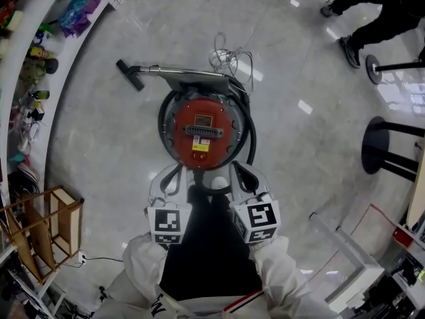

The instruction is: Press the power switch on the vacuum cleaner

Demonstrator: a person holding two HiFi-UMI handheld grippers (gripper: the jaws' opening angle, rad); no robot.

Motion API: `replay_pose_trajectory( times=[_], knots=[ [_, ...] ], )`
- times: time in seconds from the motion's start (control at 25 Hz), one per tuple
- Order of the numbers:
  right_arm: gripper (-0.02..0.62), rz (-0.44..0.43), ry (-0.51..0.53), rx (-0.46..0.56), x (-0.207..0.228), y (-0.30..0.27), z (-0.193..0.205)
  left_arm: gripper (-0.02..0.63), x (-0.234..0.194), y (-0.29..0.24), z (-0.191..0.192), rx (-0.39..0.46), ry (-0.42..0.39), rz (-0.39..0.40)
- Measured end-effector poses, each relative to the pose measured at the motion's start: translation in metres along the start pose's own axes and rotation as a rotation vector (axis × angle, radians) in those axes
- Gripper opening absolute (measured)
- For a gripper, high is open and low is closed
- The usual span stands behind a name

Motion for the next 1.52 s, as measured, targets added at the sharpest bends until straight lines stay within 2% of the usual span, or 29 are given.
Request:
replay_pose_trajectory(
  times=[0.56, 0.88, 1.52],
  knots=[
    [0.000, -0.016, -0.014, -0.025, 0.000, -0.022, 0.019, 0.000, 0.003, -0.033, 0.015, -0.020, 0.000, 0.041],
    [0.000, -0.023, -0.020, -0.069, -0.001, -0.038, 0.033, 0.000, -0.006, -0.050, 0.037, -0.072, 0.026, 0.020],
    [0.000, -0.022, -0.028, -0.111, 0.009, -0.066, 0.043, 0.000, -0.009, -0.083, 0.056, -0.133, 0.057, 0.026]
  ],
)
Point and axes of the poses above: the fingertips, and each gripper's own axes: y backward along the fingers, x to its right, z out of its underside, the point moved 10 cm from there along y, backward along the fingers, and after that the axes turned 11 degrees about y, right-handed, at the moved point
